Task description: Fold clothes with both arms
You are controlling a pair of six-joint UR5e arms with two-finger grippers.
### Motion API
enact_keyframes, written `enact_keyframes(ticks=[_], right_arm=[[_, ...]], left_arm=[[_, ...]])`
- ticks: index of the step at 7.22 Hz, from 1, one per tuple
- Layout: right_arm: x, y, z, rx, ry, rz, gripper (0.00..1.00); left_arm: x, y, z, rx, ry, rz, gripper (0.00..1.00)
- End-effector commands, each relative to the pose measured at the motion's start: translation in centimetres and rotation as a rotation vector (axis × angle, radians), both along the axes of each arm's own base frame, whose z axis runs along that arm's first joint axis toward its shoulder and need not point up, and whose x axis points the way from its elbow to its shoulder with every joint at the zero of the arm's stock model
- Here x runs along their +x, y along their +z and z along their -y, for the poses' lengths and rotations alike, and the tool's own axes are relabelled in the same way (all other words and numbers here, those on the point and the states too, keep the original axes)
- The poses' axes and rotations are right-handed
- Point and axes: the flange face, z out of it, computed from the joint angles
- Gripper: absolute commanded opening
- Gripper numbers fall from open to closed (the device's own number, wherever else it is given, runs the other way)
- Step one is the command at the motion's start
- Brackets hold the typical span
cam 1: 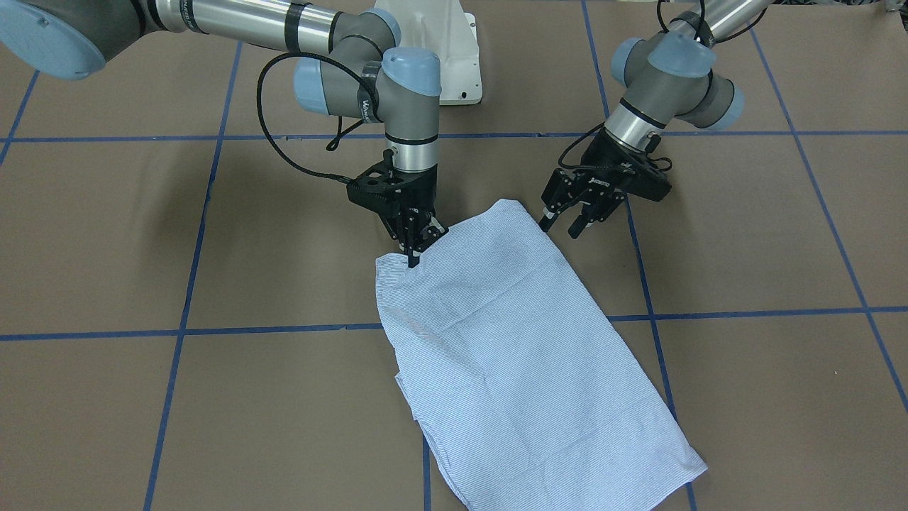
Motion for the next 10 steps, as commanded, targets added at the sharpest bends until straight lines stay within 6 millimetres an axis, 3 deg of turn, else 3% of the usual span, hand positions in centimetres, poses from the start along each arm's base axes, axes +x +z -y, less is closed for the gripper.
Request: enact_keyframes(ticks=[1, 3, 6, 8, 9, 10], right_arm=[[0.1, -0.1, 0.0, 0.001, 0.002, 0.002, 0.00], [0.1, 0.0, 0.0, 0.001, 0.002, 0.000, 0.00], [0.5, -0.4, -0.1, 0.005, 0.002, 0.010, 0.00], [0.6, -0.4, -0.1, 0.006, 0.002, 0.013, 0.00], [0.6, -0.3, -0.1, 0.005, 0.002, 0.012, 0.00], [0.6, -0.3, -0.2, 0.005, 0.002, 0.012, 0.00]], left_arm=[[2.9, 0.2, -3.0, -0.052, 0.031, -0.017, 0.61], [5.2, -0.1, -5.9, -0.045, 0.075, -0.019, 0.62], [6.7, -0.3, -6.5, -0.057, 0.092, 0.006, 0.60], [6.7, -0.4, -6.5, -0.055, 0.093, 0.006, 0.52], [6.7, -0.5, -6.5, -0.060, 0.090, 0.002, 0.38], [6.7, -0.6, -6.5, -0.081, 0.084, -0.009, 0.15]])
